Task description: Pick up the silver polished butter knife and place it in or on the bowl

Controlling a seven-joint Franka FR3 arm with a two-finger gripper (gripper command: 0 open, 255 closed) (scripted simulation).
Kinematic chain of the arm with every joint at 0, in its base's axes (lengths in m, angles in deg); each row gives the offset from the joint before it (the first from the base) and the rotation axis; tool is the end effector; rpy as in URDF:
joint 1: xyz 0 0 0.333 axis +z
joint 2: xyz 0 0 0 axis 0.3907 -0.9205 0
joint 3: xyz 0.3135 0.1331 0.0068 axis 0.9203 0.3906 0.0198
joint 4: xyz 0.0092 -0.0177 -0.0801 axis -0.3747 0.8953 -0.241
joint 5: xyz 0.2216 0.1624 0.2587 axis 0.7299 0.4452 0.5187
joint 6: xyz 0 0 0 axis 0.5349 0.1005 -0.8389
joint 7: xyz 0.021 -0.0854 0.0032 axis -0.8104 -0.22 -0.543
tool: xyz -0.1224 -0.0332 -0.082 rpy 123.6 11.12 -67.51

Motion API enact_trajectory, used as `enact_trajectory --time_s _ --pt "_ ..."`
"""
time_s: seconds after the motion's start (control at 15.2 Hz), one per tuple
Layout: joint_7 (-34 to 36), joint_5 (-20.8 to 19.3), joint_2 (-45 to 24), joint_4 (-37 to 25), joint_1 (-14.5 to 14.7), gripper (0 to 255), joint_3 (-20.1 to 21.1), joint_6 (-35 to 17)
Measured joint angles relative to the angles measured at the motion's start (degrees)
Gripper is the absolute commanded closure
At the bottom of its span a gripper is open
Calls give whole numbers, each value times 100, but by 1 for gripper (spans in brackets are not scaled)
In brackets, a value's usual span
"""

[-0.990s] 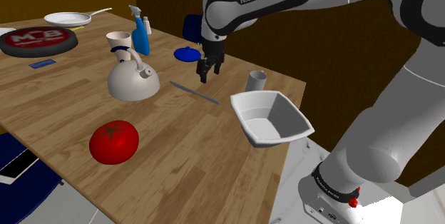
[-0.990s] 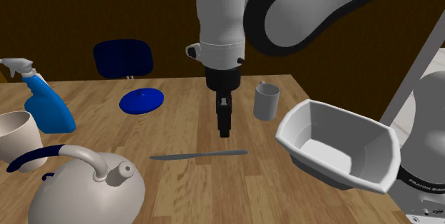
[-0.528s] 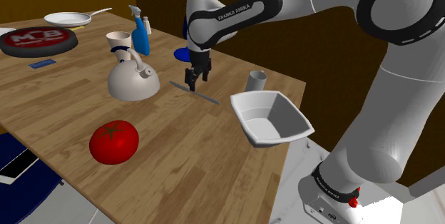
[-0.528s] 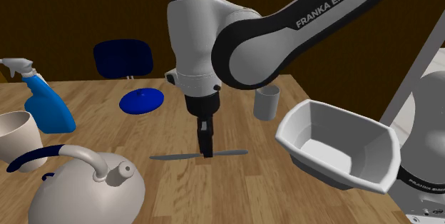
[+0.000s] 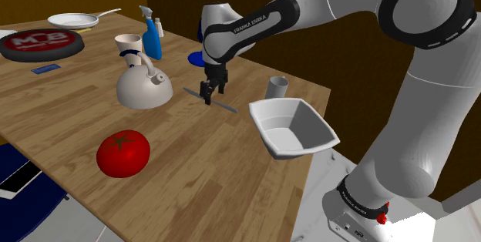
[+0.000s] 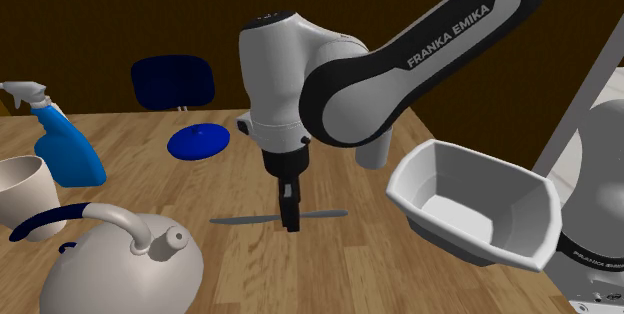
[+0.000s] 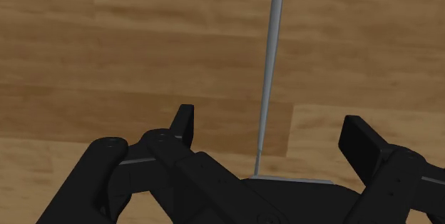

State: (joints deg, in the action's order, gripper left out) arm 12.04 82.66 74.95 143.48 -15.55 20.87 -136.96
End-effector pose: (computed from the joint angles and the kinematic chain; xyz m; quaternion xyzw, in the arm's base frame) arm 0.5703 0.1409 0.3379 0.9858 0.1659 -0.0259 0.0028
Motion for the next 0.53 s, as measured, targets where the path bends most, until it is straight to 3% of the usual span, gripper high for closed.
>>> enact_trajectory --time_s 0.2,0.26,0.53 --pt "1 0 0 8 0 0 0 -9" --pt "1 0 0 8 0 255 0 -9" --pt "1 0 0 8 0 255 0 -9"
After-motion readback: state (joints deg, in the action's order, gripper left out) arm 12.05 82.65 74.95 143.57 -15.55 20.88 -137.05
